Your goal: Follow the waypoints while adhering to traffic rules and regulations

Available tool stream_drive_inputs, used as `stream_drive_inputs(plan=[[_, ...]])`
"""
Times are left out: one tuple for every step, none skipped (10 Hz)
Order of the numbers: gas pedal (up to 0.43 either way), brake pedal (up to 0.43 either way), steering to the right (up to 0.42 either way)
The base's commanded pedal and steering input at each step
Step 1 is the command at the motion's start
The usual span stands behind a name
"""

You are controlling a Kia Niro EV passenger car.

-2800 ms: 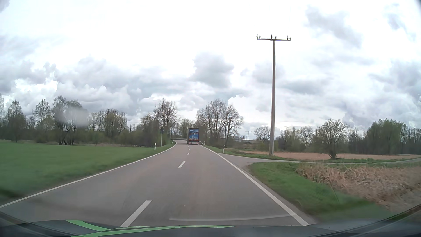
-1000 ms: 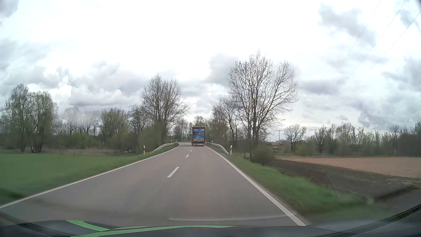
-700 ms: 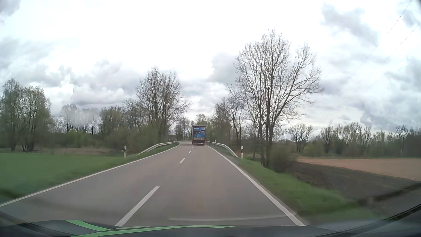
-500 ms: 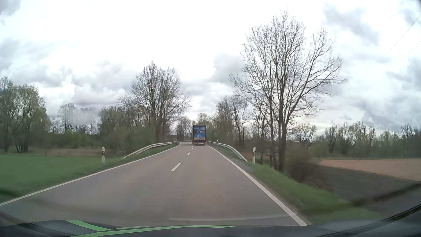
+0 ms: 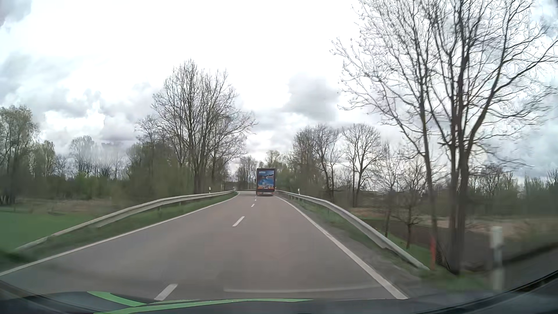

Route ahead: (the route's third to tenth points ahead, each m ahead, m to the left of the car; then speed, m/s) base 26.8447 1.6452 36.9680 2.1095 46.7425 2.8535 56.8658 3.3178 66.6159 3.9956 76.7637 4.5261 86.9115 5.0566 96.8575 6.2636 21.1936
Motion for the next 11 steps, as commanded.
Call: stream_drive_inputs(plan=[[0.047,0.0,-0.007],[0.047,0.0,-0.007],[0.047,0.0,-0.007],[0.047,0.0,-0.006],[0.047,0.0,-0.006],[0.047,0.0,-0.006],[0.047,0.0,-0.005],[0.047,0.0,-0.005],[0.047,0.0,-0.005],[0.047,0.0,-0.005],[0.047,0.0,-0.005]])
